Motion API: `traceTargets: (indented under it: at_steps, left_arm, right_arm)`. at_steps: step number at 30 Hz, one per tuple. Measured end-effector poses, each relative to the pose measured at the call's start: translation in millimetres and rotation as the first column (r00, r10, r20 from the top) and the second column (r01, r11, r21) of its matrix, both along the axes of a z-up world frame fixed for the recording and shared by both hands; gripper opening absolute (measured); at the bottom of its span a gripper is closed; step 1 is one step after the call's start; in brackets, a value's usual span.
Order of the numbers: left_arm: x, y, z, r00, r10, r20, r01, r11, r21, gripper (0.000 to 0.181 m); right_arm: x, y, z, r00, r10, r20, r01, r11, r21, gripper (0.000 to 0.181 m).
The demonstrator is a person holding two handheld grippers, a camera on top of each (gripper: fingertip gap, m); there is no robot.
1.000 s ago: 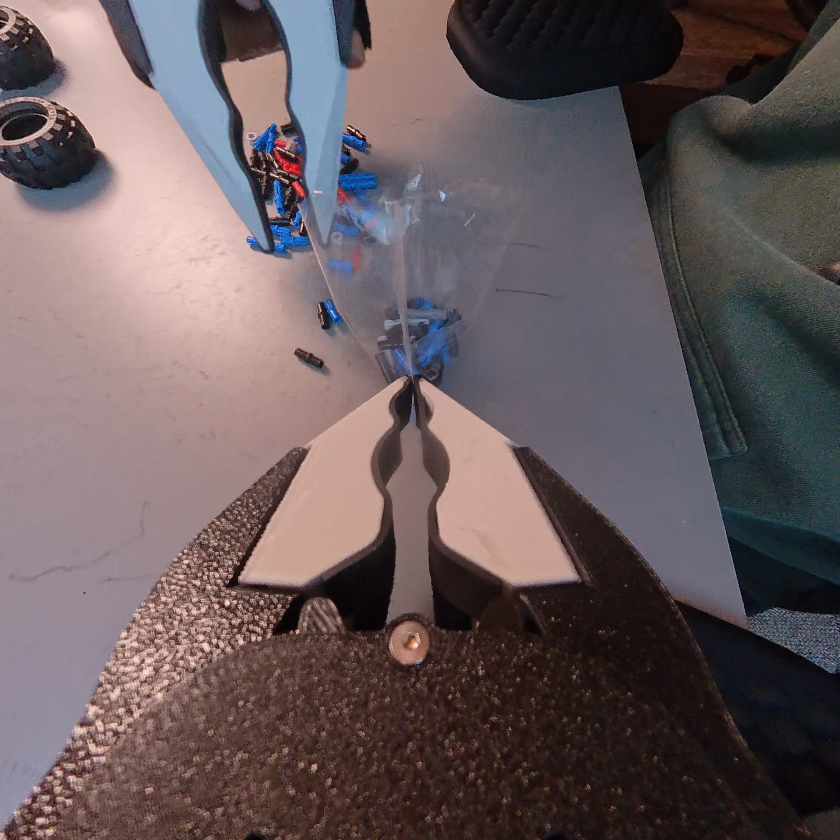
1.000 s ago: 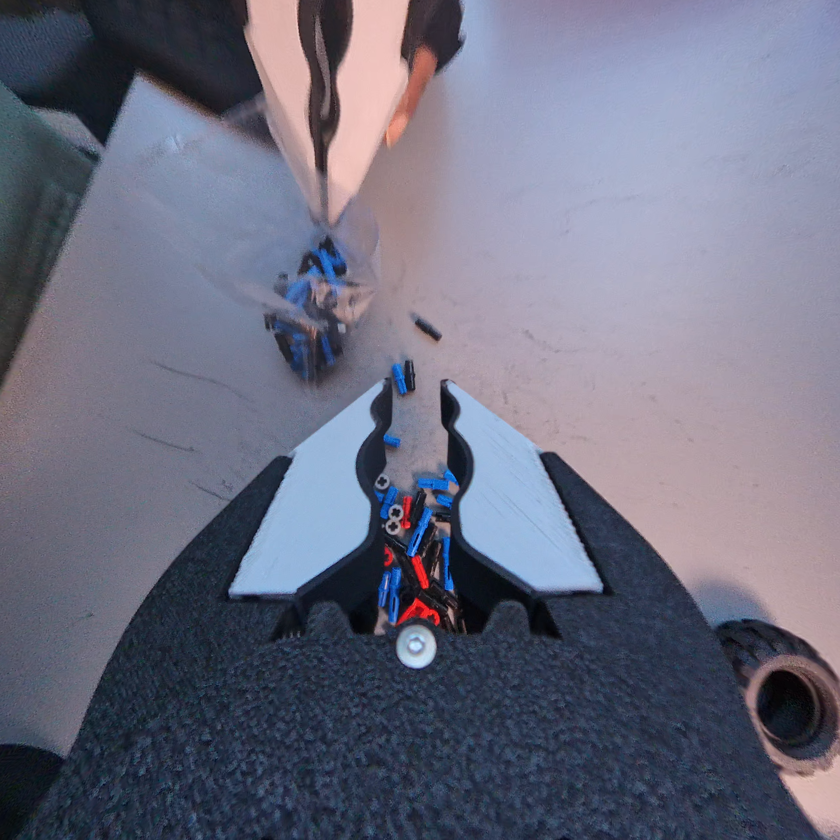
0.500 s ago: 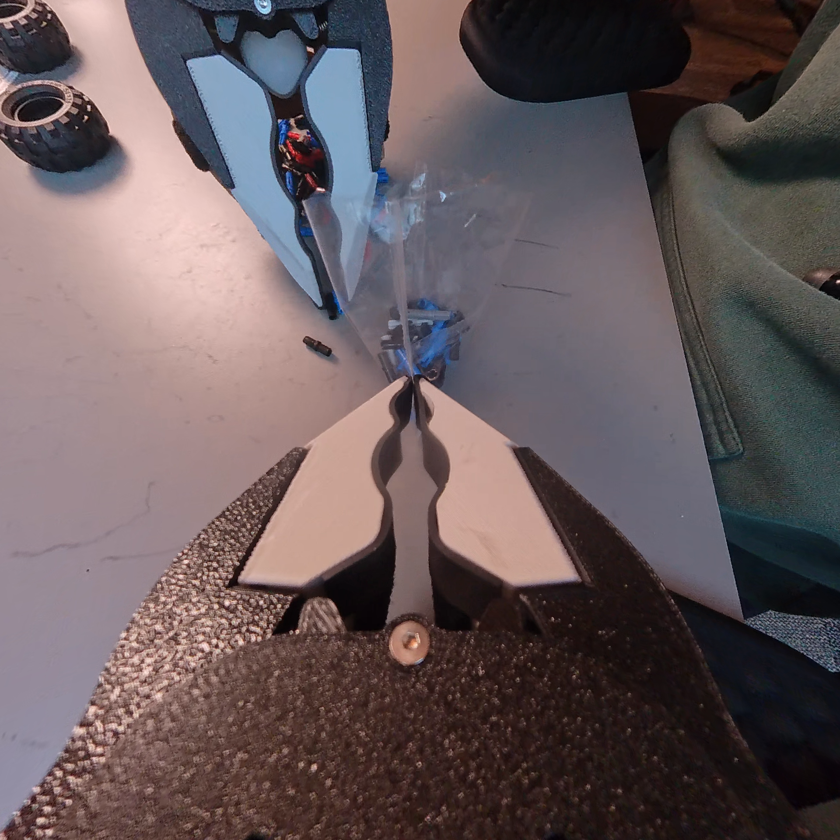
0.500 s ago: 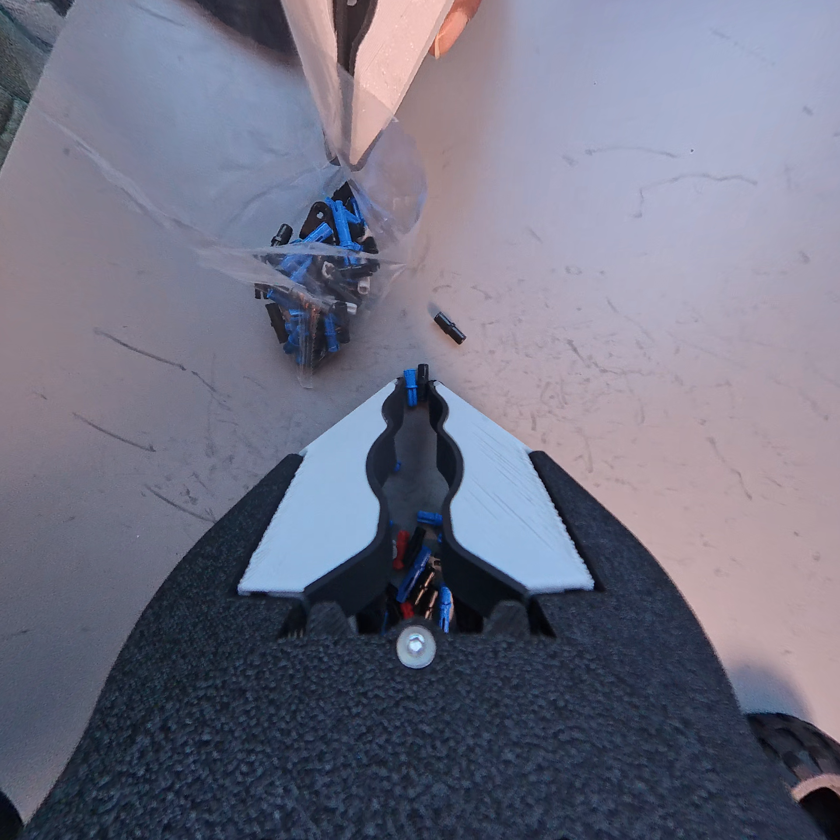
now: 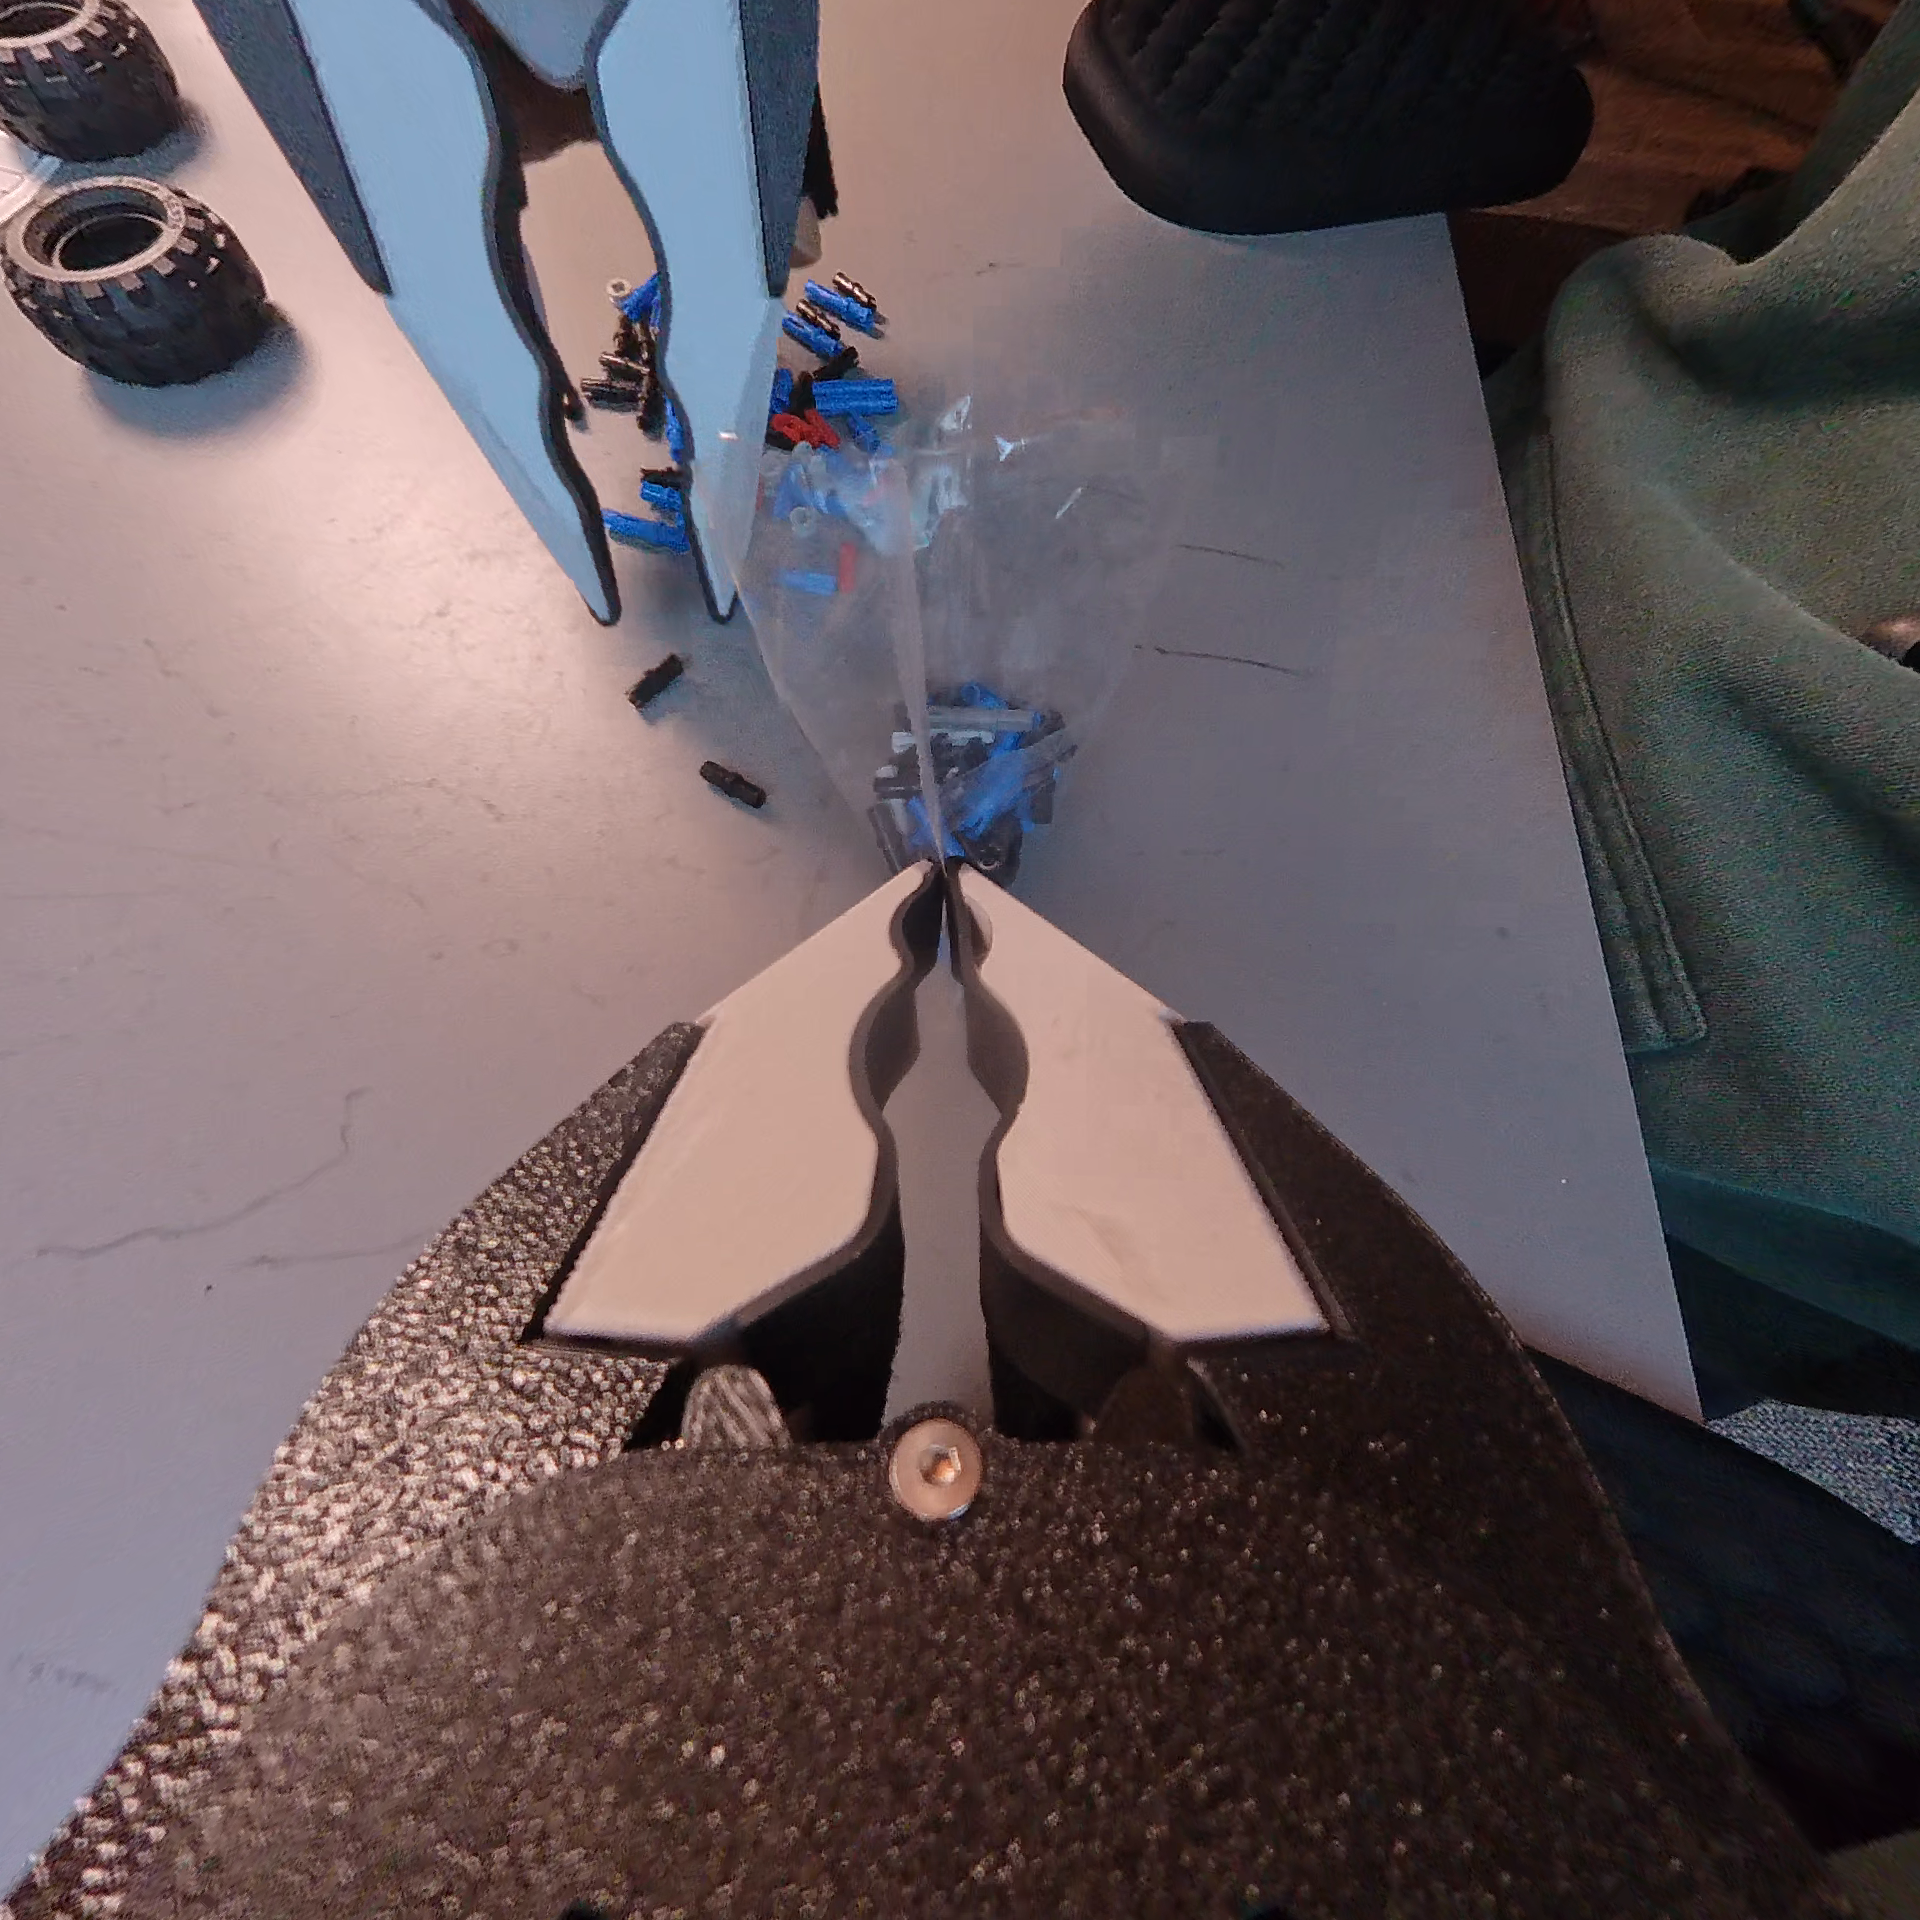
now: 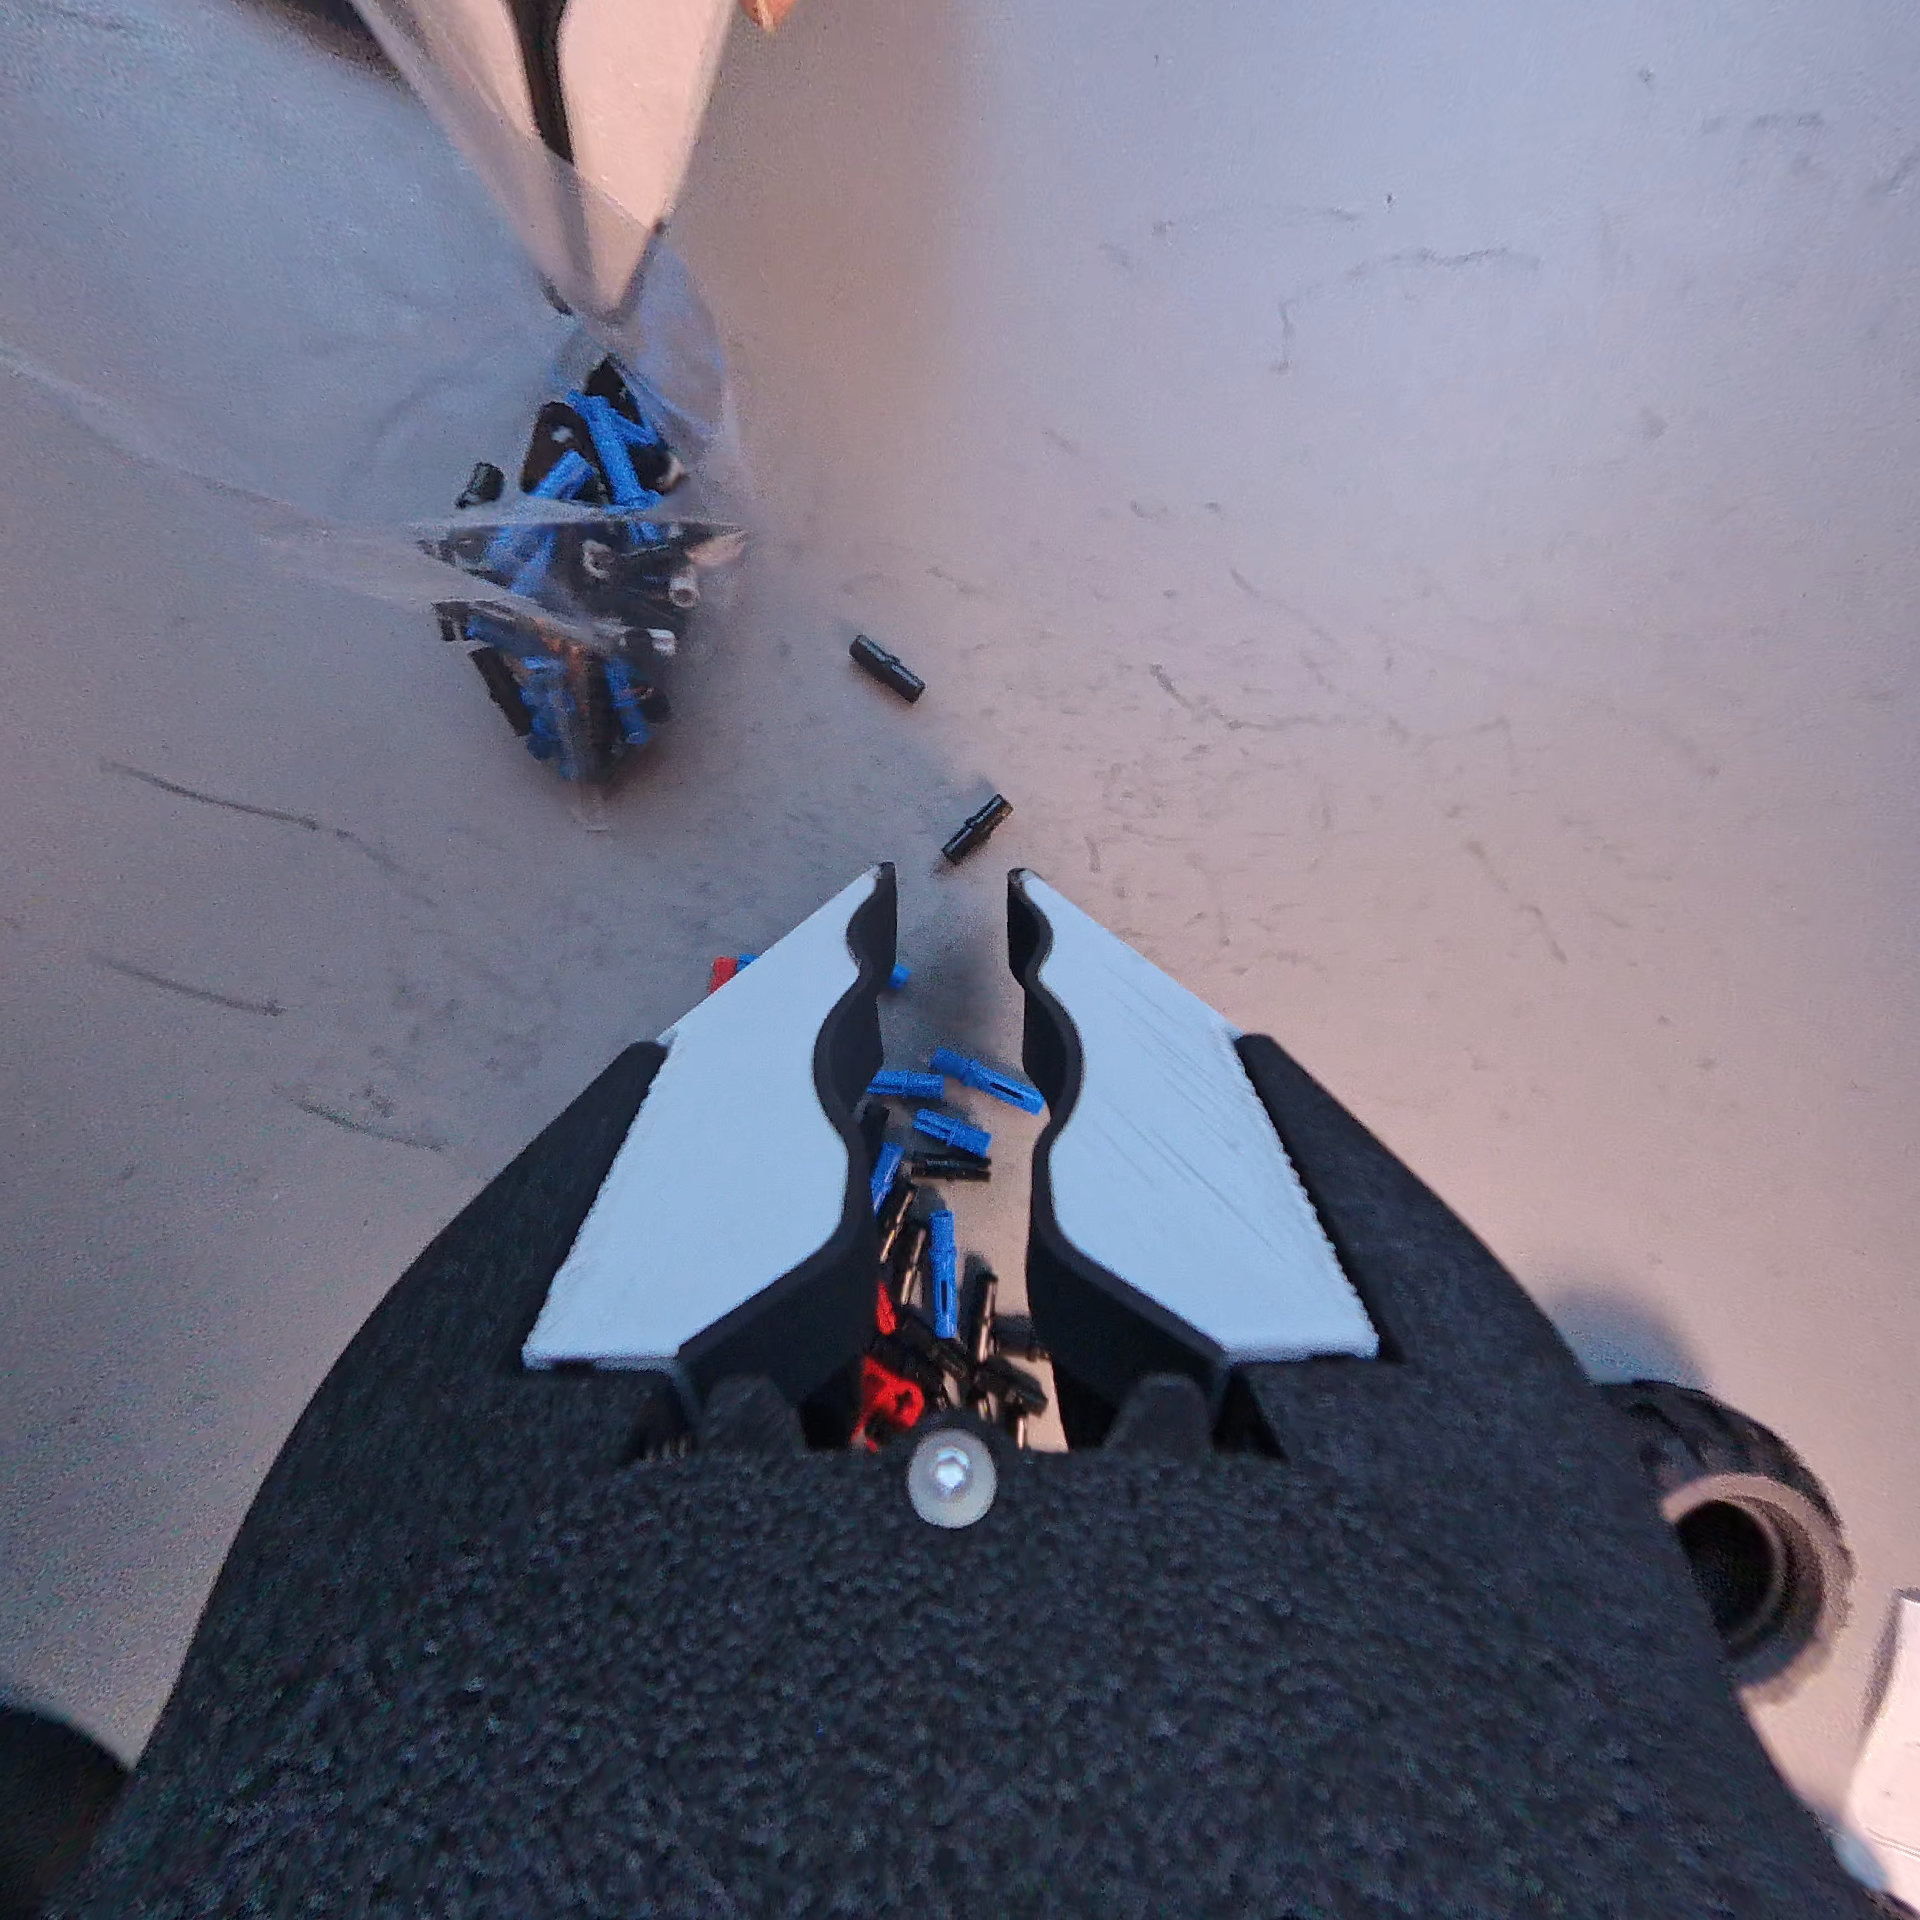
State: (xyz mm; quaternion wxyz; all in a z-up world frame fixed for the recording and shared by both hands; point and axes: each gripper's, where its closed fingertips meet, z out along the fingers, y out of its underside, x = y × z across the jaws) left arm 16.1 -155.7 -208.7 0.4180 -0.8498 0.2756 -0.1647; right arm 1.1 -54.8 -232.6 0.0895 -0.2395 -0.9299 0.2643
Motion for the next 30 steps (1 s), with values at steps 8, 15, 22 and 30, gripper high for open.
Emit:
traceTargets:
  at_steps: [8, 15, 22, 30]
  left_arm:
    - [0.3, -0.3, -0.1, 1.000, -0.004, 0.006, 0.004, 1.000, -0.003, 0.000]
    - [0.0, -0.3, 0.0, 1.000, -0.004, 0.005, 0.004, 1.000, -0.002, 0.000]
    - [-6.2, -1.3, -0.5, 1.000, 0.016, 0.004, -0.016, 1.000, -0.006, 0.000]
    - [-6.2, -3.7, 0.1, 1.000, 0.013, -0.004, -0.013, 1.000, 0.002, 0.000]
  right_arm:
    - [-9.9, -5.0, -9.2, 0.996, -0.084, 0.016, 0.085, 0.996, -0.026, 0.006]
    - [-7.1, -18.0, 25.6, 0.996, -0.033, -0.087, 0.022, 0.992, -0.126, 0.003]
    - [21.9, -68.2, 98.7, 0.960, 0.153, -0.235, -0.188, 0.973, -0.135, 0.005]
    - [3.5, -41.3, 86.2, 0.969, 0.007, -0.247, -0.070, 0.967, -0.244, 0.018]
